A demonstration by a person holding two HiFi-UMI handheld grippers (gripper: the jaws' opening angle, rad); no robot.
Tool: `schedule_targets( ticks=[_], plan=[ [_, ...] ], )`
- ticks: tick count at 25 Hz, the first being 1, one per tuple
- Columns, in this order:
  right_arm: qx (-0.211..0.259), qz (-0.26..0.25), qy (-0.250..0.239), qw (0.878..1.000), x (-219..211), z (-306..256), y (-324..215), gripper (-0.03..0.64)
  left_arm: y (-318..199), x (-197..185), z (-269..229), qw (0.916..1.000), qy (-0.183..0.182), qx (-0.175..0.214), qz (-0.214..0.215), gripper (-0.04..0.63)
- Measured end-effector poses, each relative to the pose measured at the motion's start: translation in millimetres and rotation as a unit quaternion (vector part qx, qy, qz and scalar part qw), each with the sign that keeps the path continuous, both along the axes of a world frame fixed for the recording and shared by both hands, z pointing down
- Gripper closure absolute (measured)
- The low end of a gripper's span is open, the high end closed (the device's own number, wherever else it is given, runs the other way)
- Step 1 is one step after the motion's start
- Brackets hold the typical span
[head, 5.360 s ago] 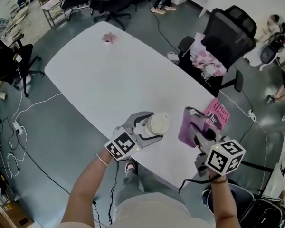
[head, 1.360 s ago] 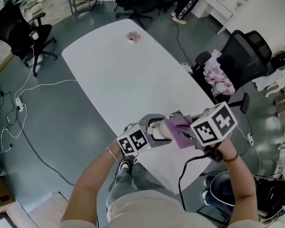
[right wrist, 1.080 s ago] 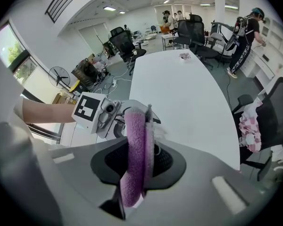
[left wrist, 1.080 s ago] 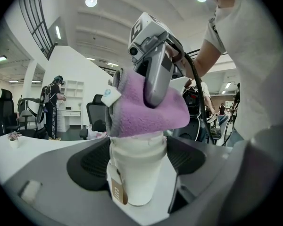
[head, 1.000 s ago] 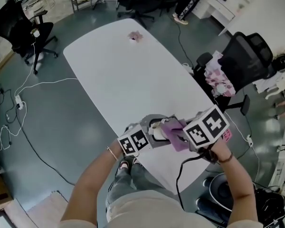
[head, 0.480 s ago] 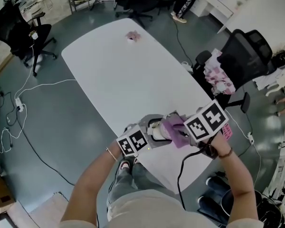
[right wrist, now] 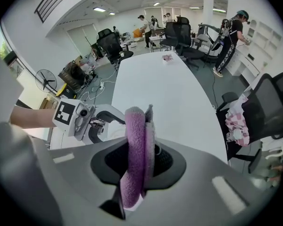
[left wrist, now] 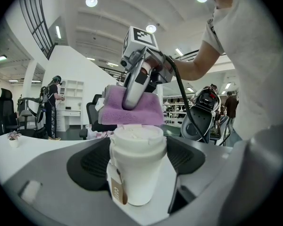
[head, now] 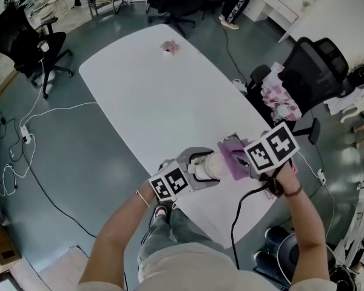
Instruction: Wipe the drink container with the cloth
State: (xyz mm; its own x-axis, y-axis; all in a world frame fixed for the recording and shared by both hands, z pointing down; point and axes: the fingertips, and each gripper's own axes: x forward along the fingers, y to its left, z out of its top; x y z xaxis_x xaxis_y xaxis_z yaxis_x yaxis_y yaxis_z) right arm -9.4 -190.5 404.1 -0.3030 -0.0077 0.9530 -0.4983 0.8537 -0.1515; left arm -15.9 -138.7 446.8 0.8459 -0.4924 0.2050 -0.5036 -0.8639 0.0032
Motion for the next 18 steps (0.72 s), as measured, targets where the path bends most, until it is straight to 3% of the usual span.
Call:
schedule_targets(
  ticks=[9,18],
  plan=[
    [0.003,0.021,-0.022,1.0,15,-6,-26,0.548,-2,-1,2,1.0,-0.005,-0.002,0.0,0.219],
    [-0.017,-0.062,-0.091,0.994,21,-20,-32,0.548,1,-7,-2,0.9999,-0.012,-0.009,0.0,0.219]
  ],
)
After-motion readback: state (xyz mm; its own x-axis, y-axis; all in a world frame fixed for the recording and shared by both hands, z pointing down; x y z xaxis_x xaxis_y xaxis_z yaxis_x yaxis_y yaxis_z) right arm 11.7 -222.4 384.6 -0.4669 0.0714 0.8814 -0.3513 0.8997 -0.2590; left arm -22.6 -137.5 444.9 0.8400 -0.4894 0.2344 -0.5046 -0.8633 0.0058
